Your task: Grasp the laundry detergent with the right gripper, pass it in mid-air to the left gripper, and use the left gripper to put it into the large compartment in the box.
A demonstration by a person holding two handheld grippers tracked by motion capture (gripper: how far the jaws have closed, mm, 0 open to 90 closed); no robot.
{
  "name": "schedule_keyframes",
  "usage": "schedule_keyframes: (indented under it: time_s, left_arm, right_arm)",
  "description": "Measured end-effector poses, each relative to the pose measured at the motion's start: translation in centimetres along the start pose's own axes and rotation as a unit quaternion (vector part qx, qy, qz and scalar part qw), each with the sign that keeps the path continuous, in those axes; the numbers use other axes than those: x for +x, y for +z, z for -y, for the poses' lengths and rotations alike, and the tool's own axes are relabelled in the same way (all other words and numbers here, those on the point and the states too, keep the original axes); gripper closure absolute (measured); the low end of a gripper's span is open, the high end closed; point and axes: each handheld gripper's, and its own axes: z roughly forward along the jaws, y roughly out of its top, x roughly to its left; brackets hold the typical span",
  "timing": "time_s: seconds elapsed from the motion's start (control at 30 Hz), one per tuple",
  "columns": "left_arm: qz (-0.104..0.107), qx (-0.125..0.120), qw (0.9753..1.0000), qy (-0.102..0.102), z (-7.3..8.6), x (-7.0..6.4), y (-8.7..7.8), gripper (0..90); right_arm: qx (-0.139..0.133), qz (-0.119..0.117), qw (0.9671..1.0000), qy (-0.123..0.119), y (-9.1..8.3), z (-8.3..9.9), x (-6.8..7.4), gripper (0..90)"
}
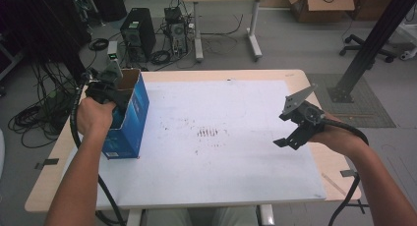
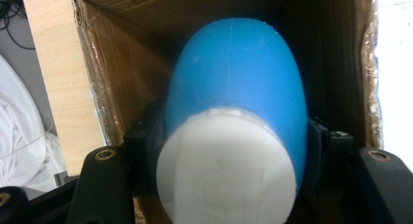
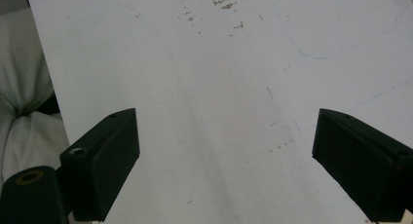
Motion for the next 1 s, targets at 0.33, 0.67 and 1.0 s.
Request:
schedule_keyframes:
  time_s: [0.33,0.67,1.0]
  left_arm:
    - [0.027,-0.010,0.9996,-0.004,0.3,0.7,-0.5,30.3]
    - [0.045,-0.032,0.9985,0.003,0.5,1.0,-2.4,24.7]
    - [0.056,-0.048,0.9972,0.008,0.7,1.2,-4.6,19.4]
  right_arm:
    - [0.002,0.002,1.0000,0.002,-0.2,0.3,0.2,9.8]
    - [0.001,0.004,1.0000,-0.001,-0.5,0.2,0.5,9.8]
    - [-0.002,0.006,1.0000,-0.005,-0.7,-0.1,0.7,9.8]
